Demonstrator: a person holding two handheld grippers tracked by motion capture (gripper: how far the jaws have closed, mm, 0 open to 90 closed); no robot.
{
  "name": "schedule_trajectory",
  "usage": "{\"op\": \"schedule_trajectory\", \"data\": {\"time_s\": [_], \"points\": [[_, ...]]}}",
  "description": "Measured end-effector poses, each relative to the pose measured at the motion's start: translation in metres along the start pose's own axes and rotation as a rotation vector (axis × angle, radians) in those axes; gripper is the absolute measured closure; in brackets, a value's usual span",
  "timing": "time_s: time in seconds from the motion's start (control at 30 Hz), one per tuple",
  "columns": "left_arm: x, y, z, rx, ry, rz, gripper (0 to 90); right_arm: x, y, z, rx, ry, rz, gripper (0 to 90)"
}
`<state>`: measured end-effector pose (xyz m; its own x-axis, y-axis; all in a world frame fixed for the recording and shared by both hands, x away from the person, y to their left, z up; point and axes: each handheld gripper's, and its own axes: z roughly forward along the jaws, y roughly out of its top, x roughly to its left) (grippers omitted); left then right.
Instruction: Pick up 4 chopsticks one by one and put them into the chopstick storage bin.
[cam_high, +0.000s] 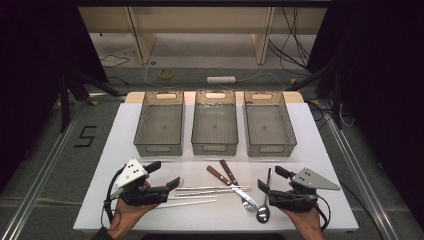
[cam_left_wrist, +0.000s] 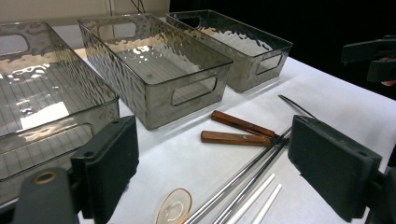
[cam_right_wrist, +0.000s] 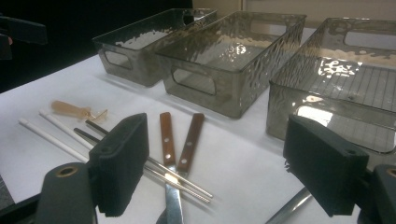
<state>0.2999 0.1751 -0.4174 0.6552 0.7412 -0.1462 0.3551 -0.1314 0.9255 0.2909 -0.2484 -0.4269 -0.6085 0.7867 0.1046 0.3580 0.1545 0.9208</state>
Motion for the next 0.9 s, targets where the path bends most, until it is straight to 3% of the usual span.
{"op": "schedule_trajectory", "data": {"time_s": [0.27, 0.43, 0.63, 0.77, 0.9], "points": [[0.0, 0.0, 0.002, 0.023, 0.0, 0.012, 15.9, -0.002, 0.0, 0.0, 0.006, -0.004, 0.01, 23.8], [-0.001, 0.001, 0.004, 0.068, -0.009, 0.023, 16.2, -0.001, 0.0, 0.001, 0.012, -0.002, 0.003, 23.9], [-0.004, 0.005, 0.011, 0.179, -0.02, 0.071, 17.0, -0.003, 0.0, 0.002, 0.029, -0.001, 0.012, 24.0], [-0.004, 0.01, 0.011, 0.22, -0.024, 0.108, 19.5, -0.003, 0.0, 0.001, 0.033, 0.003, 0.013, 24.1], [-0.008, 0.013, 0.017, 0.324, -0.042, 0.171, 23.4, -0.001, 0.0, 0.002, 0.042, 0.009, 0.0, 24.4]]}}
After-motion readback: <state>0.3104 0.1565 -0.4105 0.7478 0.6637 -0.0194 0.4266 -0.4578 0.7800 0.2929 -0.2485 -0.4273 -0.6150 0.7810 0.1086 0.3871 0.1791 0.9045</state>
